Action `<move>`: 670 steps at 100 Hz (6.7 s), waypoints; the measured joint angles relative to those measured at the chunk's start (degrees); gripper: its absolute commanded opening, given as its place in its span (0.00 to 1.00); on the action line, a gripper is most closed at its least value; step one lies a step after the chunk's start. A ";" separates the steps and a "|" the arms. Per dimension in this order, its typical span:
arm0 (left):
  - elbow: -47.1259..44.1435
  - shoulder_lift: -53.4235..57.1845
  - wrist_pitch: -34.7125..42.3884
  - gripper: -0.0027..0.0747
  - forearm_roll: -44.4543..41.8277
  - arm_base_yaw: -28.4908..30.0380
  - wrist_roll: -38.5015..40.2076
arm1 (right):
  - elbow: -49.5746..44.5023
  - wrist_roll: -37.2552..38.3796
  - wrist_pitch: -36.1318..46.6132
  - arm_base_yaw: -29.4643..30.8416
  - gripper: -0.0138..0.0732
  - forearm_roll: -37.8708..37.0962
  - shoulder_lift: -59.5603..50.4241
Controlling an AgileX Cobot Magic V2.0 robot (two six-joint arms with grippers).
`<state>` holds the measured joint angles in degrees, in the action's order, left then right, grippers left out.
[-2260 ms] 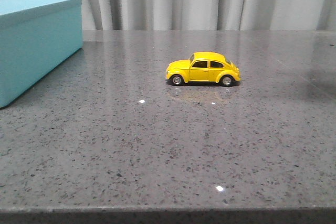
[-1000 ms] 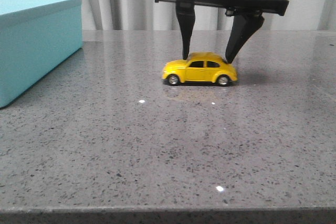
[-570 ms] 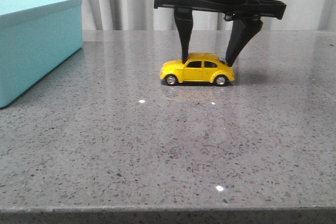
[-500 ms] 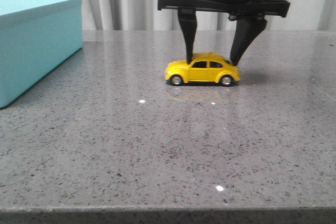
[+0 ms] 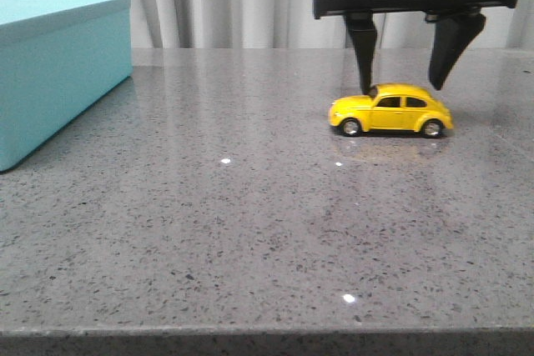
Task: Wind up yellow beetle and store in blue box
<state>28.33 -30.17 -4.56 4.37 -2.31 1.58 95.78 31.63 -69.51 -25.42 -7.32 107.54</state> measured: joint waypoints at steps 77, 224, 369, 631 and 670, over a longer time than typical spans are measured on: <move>0.00 0.00 -0.10 0.58 0.00 0.00 0.00 | -13.68 -3.29 -0.49 7.12 0.73 -4.43 -19.78; 39.99 -36.26 -34.76 0.75 0.13 -15.42 -26.43 | -45.65 -4.86 31.76 -1.54 0.73 -1.37 -68.19; 73.37 -81.22 -61.82 0.65 -2.64 -23.10 -52.55 | -45.68 -4.96 31.76 -1.54 0.73 1.15 -68.33; 72.52 -79.69 -65.71 0.52 -7.24 -1.75 -16.10 | -45.78 -4.96 31.76 -1.54 0.73 1.15 -68.33; 73.29 -67.56 -64.02 0.51 -6.71 -1.71 -16.10 | -47.16 -4.96 31.85 -1.54 0.73 -1.25 -68.33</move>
<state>101.62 -97.74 -68.57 -2.34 -4.02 -14.52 48.62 26.67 -37.66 -26.96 -8.57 39.21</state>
